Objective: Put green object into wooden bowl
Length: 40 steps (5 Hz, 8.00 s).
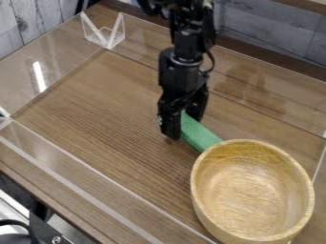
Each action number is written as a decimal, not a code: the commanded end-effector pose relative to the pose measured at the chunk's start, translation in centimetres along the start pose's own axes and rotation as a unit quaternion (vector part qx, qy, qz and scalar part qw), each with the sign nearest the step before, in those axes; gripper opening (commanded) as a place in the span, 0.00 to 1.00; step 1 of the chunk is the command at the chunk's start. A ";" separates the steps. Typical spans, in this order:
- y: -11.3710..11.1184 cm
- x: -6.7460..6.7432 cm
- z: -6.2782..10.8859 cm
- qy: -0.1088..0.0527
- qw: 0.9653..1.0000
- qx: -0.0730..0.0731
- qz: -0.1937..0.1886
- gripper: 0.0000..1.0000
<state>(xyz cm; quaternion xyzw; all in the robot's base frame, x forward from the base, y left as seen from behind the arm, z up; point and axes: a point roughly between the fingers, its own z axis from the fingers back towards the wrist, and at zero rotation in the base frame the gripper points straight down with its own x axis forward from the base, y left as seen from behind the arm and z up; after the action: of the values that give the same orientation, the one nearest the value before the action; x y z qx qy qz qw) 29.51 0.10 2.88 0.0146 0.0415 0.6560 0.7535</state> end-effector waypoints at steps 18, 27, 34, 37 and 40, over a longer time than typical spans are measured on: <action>-0.9 0.3 3.4 0.010 0.998 -0.018 0.057 0.00; -1.0 -1.2 5.8 0.015 1.000 -0.010 0.005 0.00; 0.1 0.5 0.9 -0.012 1.000 -0.006 0.011 0.00; 0.0 -0.7 4.2 0.022 0.999 -0.009 -0.035 0.00; 2.0 -2.9 8.1 0.060 0.985 -0.012 -0.160 0.00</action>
<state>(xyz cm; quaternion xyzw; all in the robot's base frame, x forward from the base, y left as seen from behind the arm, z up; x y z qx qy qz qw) 27.54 -2.42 9.73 -0.0243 0.1037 0.5248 0.8445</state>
